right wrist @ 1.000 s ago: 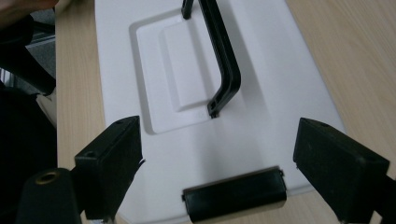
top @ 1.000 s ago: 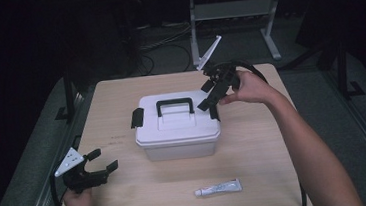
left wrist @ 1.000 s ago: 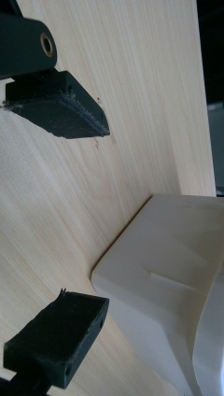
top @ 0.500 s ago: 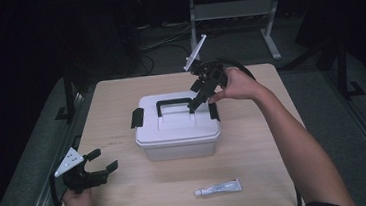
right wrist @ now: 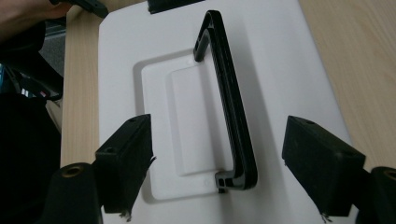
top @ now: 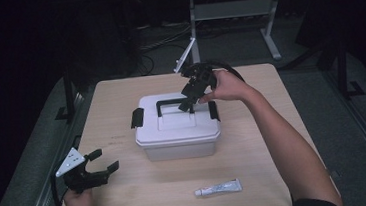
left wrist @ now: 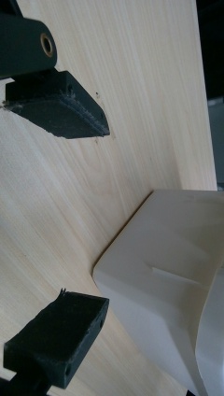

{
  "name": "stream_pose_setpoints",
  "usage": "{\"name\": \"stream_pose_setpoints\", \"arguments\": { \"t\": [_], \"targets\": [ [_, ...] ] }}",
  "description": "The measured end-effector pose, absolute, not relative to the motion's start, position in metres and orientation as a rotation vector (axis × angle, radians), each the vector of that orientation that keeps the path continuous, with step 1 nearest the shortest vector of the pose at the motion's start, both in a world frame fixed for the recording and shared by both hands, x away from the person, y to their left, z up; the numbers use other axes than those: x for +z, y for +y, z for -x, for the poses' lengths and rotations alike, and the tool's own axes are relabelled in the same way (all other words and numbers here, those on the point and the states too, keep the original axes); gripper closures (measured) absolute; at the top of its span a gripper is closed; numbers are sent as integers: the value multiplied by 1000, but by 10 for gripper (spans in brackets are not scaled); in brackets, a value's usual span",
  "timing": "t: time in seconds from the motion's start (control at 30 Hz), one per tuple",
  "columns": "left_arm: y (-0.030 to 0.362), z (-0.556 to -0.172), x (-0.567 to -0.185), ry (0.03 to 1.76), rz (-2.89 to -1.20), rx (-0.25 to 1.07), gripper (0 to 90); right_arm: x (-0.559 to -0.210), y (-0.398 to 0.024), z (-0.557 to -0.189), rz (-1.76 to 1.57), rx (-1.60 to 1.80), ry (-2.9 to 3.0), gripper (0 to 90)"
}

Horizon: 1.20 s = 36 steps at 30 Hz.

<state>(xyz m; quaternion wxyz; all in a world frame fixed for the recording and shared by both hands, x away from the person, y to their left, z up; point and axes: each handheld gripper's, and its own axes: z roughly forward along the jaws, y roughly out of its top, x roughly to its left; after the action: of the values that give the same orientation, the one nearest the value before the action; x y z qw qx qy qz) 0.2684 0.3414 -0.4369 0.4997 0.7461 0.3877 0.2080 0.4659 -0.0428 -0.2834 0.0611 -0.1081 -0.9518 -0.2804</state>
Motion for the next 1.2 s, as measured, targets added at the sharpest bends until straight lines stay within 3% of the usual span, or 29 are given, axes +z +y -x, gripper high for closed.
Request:
{"name": "stream_pose_setpoints", "arguments": {
  "t": [0.5, 0.57, 1.2],
  "targets": [
    [345, -268, -437, 945, -1805, 502, 141, -285, -28, -471, 291, -824, -2885, 349],
    [345, -268, -438, 951, -1805, 496, 141, -288, -26, -472, 277, -812, -2877, 424],
    [346, -268, -438, 954, -1815, 501, 141, -286, -20, -471, 202, -815, -2874, 759]
  ]
}}
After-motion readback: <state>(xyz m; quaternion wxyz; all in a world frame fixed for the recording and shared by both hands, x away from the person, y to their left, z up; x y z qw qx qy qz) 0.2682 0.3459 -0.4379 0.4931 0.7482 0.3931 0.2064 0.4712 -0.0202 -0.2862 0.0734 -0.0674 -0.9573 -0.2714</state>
